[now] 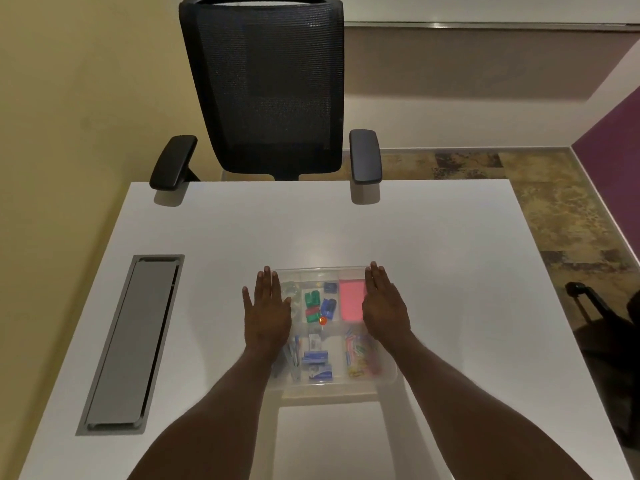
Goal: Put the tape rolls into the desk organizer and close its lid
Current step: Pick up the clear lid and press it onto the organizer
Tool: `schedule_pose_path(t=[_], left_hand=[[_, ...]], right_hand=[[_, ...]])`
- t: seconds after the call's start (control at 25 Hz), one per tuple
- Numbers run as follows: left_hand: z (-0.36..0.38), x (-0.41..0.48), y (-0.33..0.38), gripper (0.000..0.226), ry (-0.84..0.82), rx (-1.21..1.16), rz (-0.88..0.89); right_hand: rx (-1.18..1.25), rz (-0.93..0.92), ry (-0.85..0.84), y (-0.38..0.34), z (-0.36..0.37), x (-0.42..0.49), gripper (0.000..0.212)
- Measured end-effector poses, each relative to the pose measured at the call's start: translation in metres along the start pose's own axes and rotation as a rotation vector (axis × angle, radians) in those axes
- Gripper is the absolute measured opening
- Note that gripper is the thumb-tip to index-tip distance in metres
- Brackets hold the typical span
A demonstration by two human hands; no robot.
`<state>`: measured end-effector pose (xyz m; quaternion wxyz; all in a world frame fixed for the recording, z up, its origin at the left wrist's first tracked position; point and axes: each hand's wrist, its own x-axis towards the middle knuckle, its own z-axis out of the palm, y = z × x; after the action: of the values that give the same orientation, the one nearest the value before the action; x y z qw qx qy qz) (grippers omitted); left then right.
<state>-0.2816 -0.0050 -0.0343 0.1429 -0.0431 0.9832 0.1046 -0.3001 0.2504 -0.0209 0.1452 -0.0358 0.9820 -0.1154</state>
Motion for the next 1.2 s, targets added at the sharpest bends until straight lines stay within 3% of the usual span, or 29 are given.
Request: schedule_pose_path(t=[0.08,0.24,0.44,0.52,0.68,1.04,1.2], left_hand=[[0.003,-0.009,0.014,0.064,0.031,-0.007,0.123],[0.016,-0.025,0.068,0.062,-0.101,-0.064,0.334],[0.021,-0.039,0.099,0.065,-0.187,-0.018,0.234],[0.015,-0.04,0.104,0.068,-0.211,-0.014,0.22],[0.008,-0.043,0.111,0.071,-0.249,-0.023,0.198],[0.015,-0.046,0.109,0.074,-0.225,-0.039,0.215],[0.019,-0.054,0.104,0.07,-0.172,-0.05,0.239]], right_hand=[[-0.044,0.004,0.036,0.002,0.009,-0.01,0.059],[-0.029,-0.001,0.069,0.005,0.019,-0.039,0.055],[-0.011,-0.049,0.089,0.009,0.032,-0.112,0.061],[-0.033,-0.08,0.144,0.012,0.044,-0.142,0.047],[-0.091,-0.049,0.047,0.011,0.063,-0.183,0.049],[-0.122,-0.047,-0.043,0.012,0.077,-0.2,0.081],[-0.176,0.008,-0.049,0.003,0.062,-0.197,0.081]])
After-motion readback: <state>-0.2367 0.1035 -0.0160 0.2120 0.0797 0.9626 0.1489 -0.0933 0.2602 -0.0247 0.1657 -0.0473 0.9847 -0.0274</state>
